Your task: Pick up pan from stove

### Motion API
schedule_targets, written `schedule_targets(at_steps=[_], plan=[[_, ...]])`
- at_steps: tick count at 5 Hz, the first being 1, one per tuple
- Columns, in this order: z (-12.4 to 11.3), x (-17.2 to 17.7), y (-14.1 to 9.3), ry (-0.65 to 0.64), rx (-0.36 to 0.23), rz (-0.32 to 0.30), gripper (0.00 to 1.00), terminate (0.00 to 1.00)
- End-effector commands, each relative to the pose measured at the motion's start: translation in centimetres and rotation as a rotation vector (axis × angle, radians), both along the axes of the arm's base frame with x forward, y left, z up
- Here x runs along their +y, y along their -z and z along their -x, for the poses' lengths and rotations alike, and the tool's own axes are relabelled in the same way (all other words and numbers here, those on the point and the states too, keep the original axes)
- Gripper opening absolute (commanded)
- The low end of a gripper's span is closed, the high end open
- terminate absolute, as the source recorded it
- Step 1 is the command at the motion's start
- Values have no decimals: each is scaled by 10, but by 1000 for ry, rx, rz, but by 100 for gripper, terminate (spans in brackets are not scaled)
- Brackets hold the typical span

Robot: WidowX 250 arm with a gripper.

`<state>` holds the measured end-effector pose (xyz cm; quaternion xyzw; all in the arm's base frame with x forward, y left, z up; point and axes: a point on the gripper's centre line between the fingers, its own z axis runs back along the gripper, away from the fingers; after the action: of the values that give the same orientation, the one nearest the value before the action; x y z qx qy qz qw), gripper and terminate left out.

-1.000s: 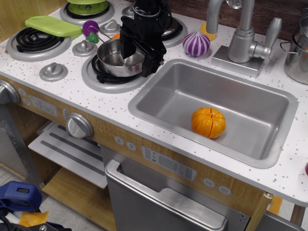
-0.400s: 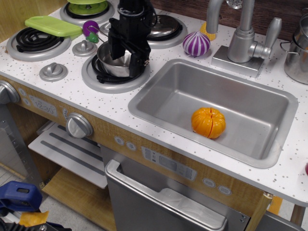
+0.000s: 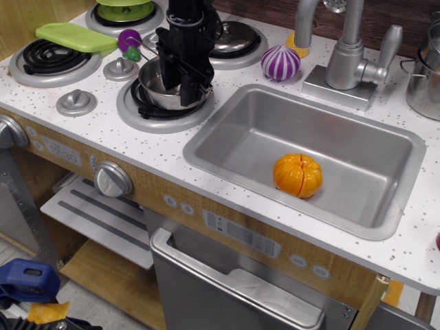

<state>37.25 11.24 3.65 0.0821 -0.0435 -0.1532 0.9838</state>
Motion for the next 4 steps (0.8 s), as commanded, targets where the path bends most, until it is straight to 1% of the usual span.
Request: schedule_targets(at_steps=[1, 2, 3, 4], plan=[[-4, 2, -11, -2, -52, -10, 0, 0], [-6, 2, -12, 0, -54, -13, 0, 0], [-6, 2, -20, 10, -42, -25, 0, 0], [-9, 0, -34, 14, -17, -46, 0, 0]])
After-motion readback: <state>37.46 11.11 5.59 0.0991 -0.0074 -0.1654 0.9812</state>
